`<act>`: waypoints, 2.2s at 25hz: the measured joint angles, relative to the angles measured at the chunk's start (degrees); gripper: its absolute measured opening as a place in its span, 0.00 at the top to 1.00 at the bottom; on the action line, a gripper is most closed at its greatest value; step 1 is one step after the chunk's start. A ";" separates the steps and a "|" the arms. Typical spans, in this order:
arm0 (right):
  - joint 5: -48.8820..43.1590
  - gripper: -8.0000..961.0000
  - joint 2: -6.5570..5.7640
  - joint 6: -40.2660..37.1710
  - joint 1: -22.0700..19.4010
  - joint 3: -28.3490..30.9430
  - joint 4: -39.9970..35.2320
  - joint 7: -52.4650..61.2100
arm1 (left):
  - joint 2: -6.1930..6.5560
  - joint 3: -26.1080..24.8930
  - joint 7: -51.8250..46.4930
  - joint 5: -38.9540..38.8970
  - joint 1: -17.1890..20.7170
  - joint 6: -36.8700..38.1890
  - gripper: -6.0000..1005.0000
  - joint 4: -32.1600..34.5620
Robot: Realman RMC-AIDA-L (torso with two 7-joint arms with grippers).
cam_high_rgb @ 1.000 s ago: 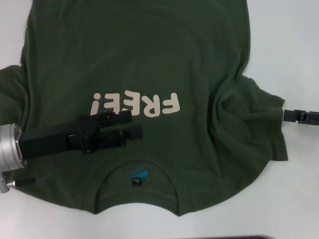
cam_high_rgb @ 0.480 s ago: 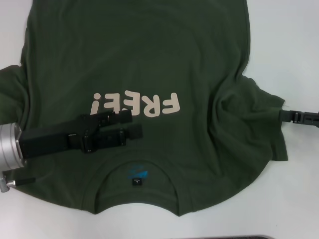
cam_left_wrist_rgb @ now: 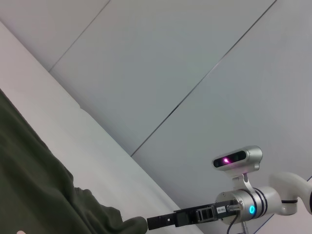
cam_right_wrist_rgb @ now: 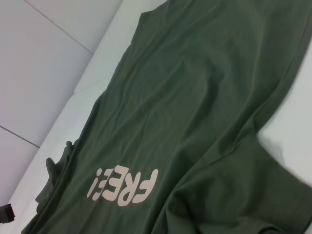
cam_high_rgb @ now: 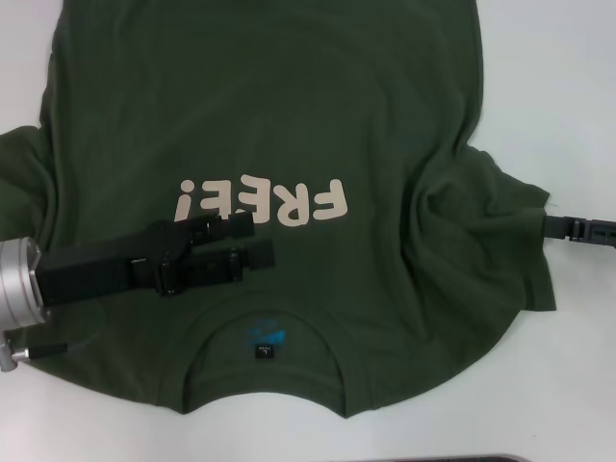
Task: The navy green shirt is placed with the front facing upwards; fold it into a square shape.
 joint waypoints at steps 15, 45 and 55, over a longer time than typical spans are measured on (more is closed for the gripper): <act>0.00 0.15 0.16 0.23 -0.23 0.05 0.13 -0.22 | 1.40 -0.78 -0.22 0.50 0.48 -1.58 0.13 1.05; 0.45 0.26 1.38 -5.05 2.86 3.69 0.20 -0.75 | 6.44 -10.96 -6.91 5.24 0.76 -23.47 0.13 9.91; 0.45 0.25 2.97 -4.20 4.89 3.58 0.22 -1.15 | 6.68 -11.26 -8.76 6.66 0.98 -29.12 0.13 11.85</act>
